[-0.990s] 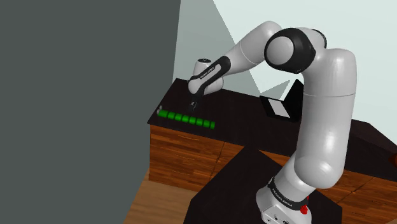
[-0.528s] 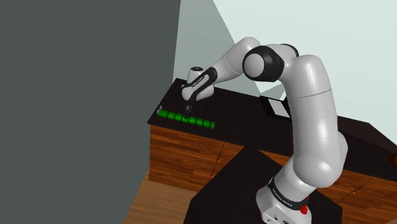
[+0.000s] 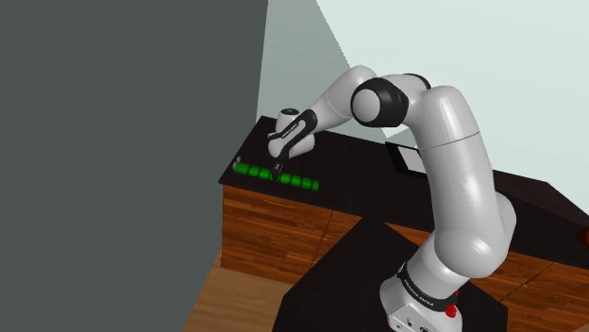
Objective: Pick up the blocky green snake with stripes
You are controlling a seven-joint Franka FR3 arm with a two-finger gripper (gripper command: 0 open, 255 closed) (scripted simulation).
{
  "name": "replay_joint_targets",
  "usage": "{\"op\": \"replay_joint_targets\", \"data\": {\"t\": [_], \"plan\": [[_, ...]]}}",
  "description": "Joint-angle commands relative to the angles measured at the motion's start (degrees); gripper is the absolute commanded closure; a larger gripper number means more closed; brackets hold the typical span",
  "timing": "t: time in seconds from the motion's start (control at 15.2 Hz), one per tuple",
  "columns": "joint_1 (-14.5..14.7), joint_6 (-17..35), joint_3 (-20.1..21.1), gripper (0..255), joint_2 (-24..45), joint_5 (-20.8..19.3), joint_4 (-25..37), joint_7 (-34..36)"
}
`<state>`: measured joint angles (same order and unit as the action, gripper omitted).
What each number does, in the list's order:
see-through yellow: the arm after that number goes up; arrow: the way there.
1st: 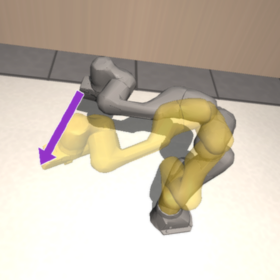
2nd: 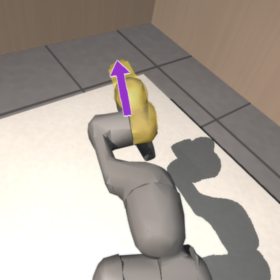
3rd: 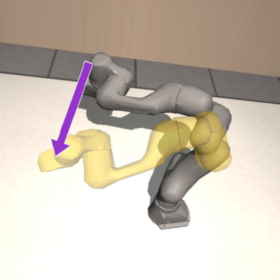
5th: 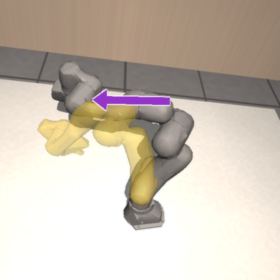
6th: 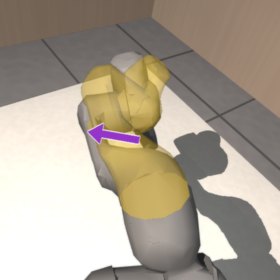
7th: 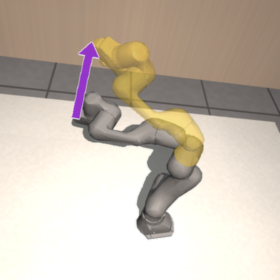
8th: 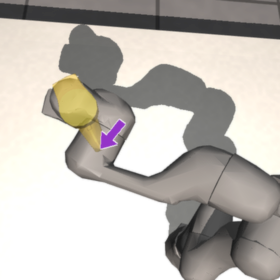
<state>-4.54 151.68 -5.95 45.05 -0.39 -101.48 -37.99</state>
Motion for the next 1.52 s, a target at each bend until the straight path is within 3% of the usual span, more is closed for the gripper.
{"op": "replay_joint_targets", "data": {"t": [0.0,0.59,1.45], "plan": [[-0.02,0.02,0.02,255,0.38,0.02,0.39,0.01],[0.05,0.09,0.02,255,0.32,0.01,0.26,0.07],[0.52,-5.72,-0.51,255,-7.9,-0.42,-2.14,-0.12]]}}
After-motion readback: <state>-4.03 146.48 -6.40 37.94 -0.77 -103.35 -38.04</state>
